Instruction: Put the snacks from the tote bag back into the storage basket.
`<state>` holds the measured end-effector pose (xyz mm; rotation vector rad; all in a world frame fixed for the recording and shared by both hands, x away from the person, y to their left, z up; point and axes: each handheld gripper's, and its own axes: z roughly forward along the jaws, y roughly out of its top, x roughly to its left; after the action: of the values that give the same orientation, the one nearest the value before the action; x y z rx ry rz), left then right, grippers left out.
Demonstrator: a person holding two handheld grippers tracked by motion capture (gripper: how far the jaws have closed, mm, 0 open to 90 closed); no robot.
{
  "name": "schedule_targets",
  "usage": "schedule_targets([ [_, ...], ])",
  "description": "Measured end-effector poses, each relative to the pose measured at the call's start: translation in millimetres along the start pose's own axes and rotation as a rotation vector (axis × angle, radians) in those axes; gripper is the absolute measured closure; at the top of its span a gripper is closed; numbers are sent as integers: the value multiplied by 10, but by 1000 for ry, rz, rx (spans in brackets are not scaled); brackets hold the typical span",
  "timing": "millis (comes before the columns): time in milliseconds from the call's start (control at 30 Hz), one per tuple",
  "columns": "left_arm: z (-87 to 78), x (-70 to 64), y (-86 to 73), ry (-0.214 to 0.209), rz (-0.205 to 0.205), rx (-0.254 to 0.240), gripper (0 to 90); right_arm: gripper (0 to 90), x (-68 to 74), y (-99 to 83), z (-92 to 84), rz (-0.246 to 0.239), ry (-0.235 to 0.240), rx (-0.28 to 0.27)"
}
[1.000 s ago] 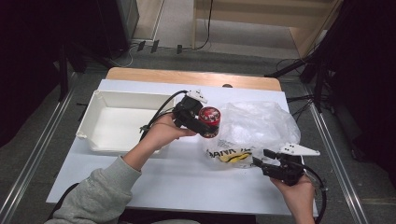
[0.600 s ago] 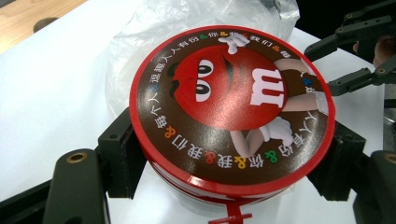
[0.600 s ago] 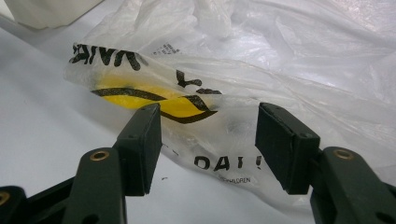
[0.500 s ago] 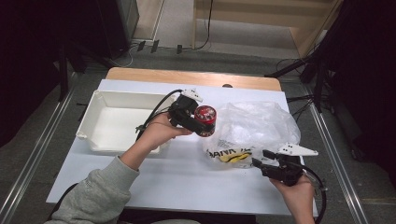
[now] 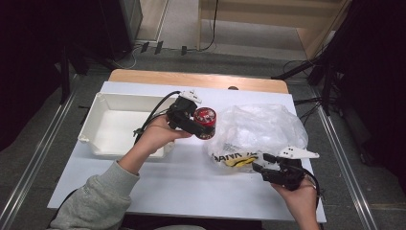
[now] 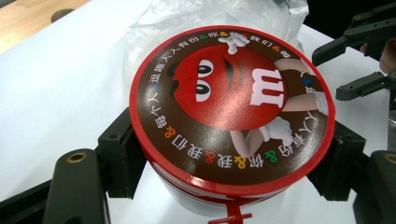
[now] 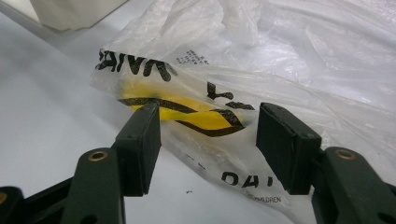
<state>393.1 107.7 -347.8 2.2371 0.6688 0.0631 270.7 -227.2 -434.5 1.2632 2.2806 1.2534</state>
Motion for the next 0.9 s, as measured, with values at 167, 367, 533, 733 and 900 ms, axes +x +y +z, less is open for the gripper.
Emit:
schedule_targets([
  [167,-49,23,-13,8,-5,-3,261,415,-7,4,9,-2,3,-2],
  [367,-119,68,-55,20,-13,-10,261,415,-11,9,17,0,5,2],
  [533,-163,106,-94,28,-23,-8,261,416,-13,14,20,-4,9,2],
  [733,-214,155,-124,32,-35,-11,261,416,-20,19,25,-1,10,0],
  [900,-261,206,-146,35,-48,-12,261,416,-28,21,31,5,11,-2],
])
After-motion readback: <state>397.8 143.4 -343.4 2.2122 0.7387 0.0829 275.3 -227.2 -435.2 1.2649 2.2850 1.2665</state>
